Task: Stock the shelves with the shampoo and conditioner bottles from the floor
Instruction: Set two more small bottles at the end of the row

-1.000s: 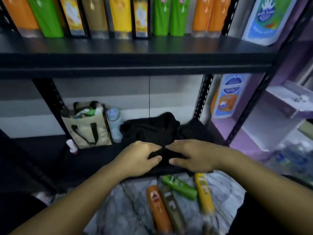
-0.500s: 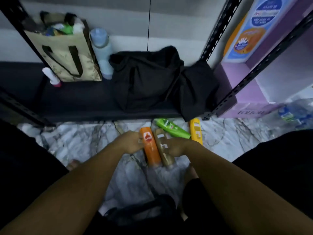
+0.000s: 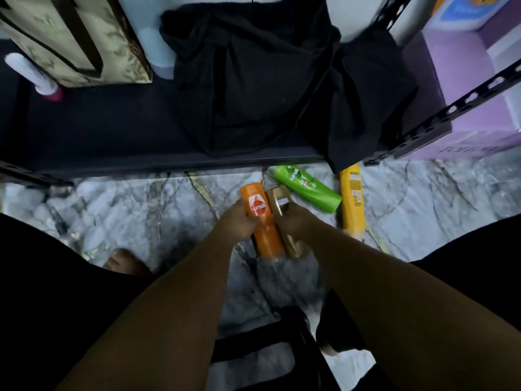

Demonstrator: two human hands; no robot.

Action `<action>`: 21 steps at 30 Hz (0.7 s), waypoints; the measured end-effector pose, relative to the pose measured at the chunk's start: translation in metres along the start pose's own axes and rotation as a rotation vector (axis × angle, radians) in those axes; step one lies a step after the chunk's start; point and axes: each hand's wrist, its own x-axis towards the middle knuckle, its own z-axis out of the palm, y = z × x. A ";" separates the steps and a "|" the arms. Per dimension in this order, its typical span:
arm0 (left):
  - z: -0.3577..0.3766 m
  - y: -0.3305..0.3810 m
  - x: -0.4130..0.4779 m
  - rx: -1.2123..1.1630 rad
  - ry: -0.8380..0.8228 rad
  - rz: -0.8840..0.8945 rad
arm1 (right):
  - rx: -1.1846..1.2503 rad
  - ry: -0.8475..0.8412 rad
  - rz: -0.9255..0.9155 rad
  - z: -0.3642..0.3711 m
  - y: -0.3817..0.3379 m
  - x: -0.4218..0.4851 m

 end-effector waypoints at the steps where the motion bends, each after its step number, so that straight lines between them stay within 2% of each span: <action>1: 0.002 0.000 0.005 -0.064 0.012 -0.026 | 0.012 -0.006 -0.003 -0.002 -0.005 0.000; 5: 0.005 0.001 0.017 -0.268 0.032 -0.142 | 0.011 -0.047 -0.011 0.010 0.006 0.034; 10: 0.010 -0.020 0.033 -0.515 0.036 -0.305 | -0.005 -0.068 0.033 0.011 -0.016 0.012; 13: 0.015 -0.031 0.029 -0.565 0.028 -0.361 | -0.007 -0.062 0.049 0.021 -0.012 0.011; 16: 0.021 -0.035 0.026 -0.597 -0.037 -0.379 | 0.058 -0.057 0.058 0.025 -0.008 0.012; 21: 0.019 -0.037 0.026 -0.744 -0.031 -0.404 | 0.289 -0.173 0.067 0.012 -0.018 0.012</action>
